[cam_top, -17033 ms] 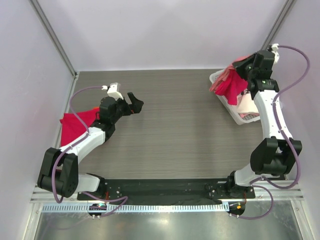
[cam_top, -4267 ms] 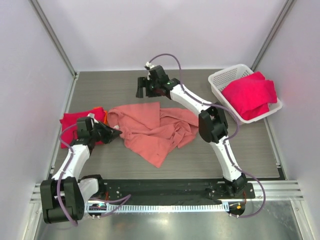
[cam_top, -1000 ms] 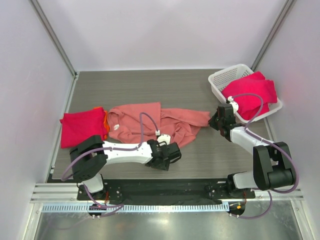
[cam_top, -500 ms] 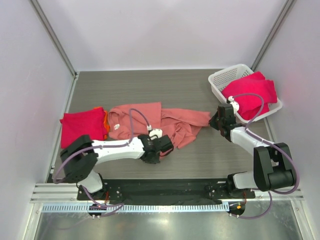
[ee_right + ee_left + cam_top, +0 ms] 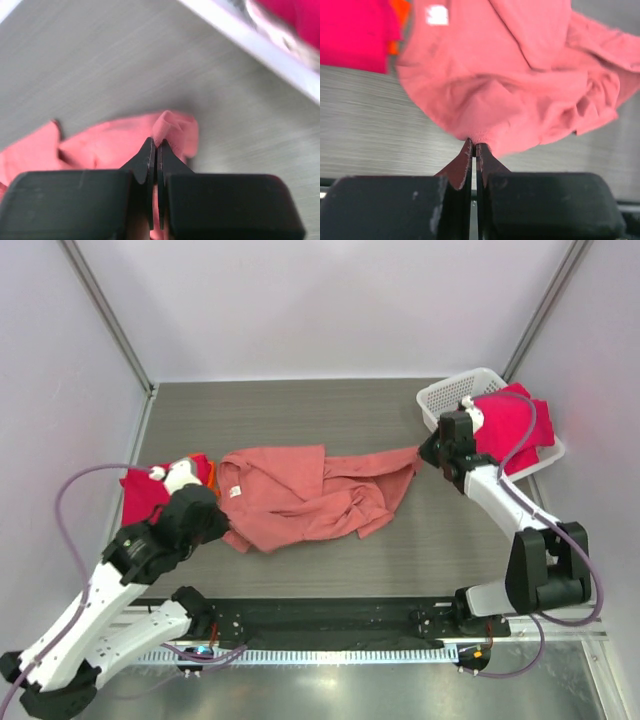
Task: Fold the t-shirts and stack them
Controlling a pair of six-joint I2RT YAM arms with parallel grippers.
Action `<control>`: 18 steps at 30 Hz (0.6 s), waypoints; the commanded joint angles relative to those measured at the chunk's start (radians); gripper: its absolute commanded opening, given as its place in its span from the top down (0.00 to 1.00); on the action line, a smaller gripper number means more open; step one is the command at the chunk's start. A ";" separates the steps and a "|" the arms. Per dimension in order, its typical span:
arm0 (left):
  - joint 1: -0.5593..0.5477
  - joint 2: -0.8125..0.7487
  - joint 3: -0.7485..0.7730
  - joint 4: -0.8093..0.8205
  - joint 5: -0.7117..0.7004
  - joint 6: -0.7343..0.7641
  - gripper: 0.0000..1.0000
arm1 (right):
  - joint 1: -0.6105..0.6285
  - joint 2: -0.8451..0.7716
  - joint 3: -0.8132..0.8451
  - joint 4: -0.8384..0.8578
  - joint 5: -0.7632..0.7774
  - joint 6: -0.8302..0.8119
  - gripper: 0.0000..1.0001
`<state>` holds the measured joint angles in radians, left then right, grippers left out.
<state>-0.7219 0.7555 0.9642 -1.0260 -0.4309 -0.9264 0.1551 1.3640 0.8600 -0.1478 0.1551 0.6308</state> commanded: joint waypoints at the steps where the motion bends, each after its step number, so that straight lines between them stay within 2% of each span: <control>1: 0.038 -0.045 0.082 -0.118 -0.156 0.005 1.00 | -0.002 0.095 0.257 0.008 -0.002 0.004 0.99; 3: 0.038 -0.076 0.116 -0.163 -0.270 -0.014 1.00 | -0.003 0.238 0.397 -0.031 0.000 -0.008 0.99; 4: 0.038 -0.085 0.139 -0.169 -0.304 -0.012 1.00 | -0.002 0.300 0.556 -0.045 -0.002 -0.009 0.99; 6: 0.038 -0.102 0.159 -0.166 -0.388 -0.003 1.00 | -0.002 0.415 0.727 -0.081 -0.009 -0.016 0.99; 7: 0.038 -0.105 0.171 -0.164 -0.405 0.009 1.00 | -0.003 0.560 0.914 -0.099 -0.035 -0.025 0.96; 8: 0.038 -0.108 0.172 -0.140 -0.416 0.018 1.00 | -0.003 0.634 1.029 -0.140 -0.104 -0.034 0.59; 9: 0.038 -0.111 0.171 -0.131 -0.430 0.023 1.00 | 0.000 0.723 1.153 -0.282 -0.132 -0.048 0.46; 10: 0.038 -0.119 0.168 -0.111 -0.430 0.029 1.00 | -0.002 0.845 1.377 -0.364 -0.178 -0.052 0.42; 11: 0.038 -0.123 0.165 -0.103 -0.433 0.034 1.00 | 0.000 0.883 1.449 -0.478 -0.201 -0.063 0.42; 12: 0.038 -0.127 0.165 -0.100 -0.443 0.035 1.00 | 0.004 0.886 1.467 -0.489 -0.233 -0.095 0.41; 14: 0.039 -0.133 0.159 -0.101 -0.463 0.041 1.00 | 0.026 0.773 1.276 -0.455 -0.249 -0.124 0.42; 15: 0.039 -0.133 0.160 -0.101 -0.473 0.043 1.00 | 0.034 0.721 1.070 -0.381 -0.268 -0.144 0.43; 18: 0.039 -0.128 0.150 -0.098 -0.503 0.055 1.00 | 0.043 0.491 0.773 -0.227 -0.270 -0.138 0.44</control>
<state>-0.6872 0.6300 1.1088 -1.1561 -0.8322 -0.8856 0.1734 2.0762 1.8145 -0.4198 -0.0559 0.5316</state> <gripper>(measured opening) 0.008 0.561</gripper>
